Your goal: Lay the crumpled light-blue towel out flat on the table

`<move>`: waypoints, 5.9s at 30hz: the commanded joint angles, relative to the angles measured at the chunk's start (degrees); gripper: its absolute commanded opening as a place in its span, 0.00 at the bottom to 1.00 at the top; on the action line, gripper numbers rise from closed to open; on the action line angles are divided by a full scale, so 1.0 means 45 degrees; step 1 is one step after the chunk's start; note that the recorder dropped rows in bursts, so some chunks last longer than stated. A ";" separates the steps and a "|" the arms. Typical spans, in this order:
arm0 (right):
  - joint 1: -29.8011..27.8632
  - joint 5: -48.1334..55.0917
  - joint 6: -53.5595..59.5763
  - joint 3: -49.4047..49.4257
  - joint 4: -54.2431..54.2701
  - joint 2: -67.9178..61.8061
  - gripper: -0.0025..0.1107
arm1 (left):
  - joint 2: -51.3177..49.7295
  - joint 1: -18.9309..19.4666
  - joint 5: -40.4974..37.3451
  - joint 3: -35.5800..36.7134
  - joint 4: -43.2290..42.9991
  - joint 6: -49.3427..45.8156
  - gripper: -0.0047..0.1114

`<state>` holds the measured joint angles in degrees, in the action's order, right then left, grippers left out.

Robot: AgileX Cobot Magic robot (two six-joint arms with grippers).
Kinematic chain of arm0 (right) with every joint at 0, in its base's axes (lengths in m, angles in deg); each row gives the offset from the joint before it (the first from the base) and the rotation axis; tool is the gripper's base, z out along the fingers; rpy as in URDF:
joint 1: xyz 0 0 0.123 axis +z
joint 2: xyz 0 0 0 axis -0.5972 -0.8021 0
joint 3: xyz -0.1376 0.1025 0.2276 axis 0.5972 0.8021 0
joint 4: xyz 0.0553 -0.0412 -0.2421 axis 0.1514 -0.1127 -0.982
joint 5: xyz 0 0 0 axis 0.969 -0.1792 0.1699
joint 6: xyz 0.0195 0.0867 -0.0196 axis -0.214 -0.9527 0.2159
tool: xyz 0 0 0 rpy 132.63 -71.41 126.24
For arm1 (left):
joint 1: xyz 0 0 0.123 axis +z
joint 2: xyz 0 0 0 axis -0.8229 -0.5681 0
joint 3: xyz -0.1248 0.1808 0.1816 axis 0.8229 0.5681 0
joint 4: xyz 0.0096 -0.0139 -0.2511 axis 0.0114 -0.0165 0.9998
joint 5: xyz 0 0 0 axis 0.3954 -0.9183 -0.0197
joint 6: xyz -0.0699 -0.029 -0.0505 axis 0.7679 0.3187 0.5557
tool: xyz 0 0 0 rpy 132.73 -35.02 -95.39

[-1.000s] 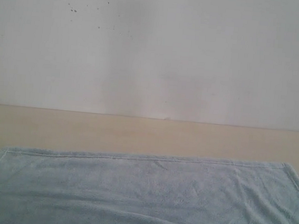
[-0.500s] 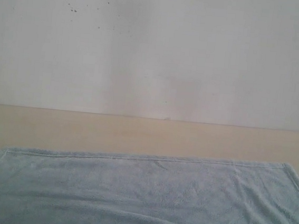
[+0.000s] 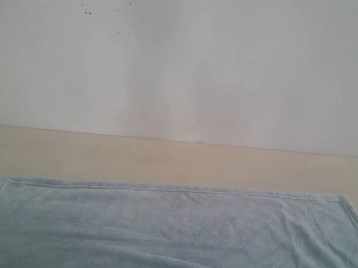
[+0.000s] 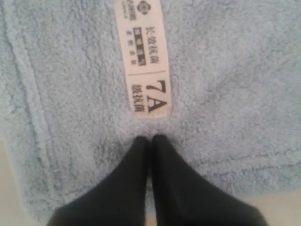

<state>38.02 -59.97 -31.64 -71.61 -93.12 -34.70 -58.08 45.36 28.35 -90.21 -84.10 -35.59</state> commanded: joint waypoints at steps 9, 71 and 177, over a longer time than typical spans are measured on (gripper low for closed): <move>-0.0060 -0.0286 0.0055 0.0007 0.0296 0.0091 0.02 | 0.0135 0.0033 -0.4827 -0.0910 -0.4270 0.2060 0.07; -0.0037 -0.1221 0.2876 0.0007 0.2434 -0.0156 0.02 | -0.6221 0.2271 0.3474 -0.8477 -0.8427 0.4940 0.07; -0.0037 -0.6600 0.0535 0.3302 0.2916 0.9359 0.02 | 1.1417 0.2170 0.2534 -0.0768 -0.3318 0.4566 0.07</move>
<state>38.02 -89.84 -28.82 -56.86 -80.07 7.27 -9.45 55.36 40.51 -93.91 -99.59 -15.82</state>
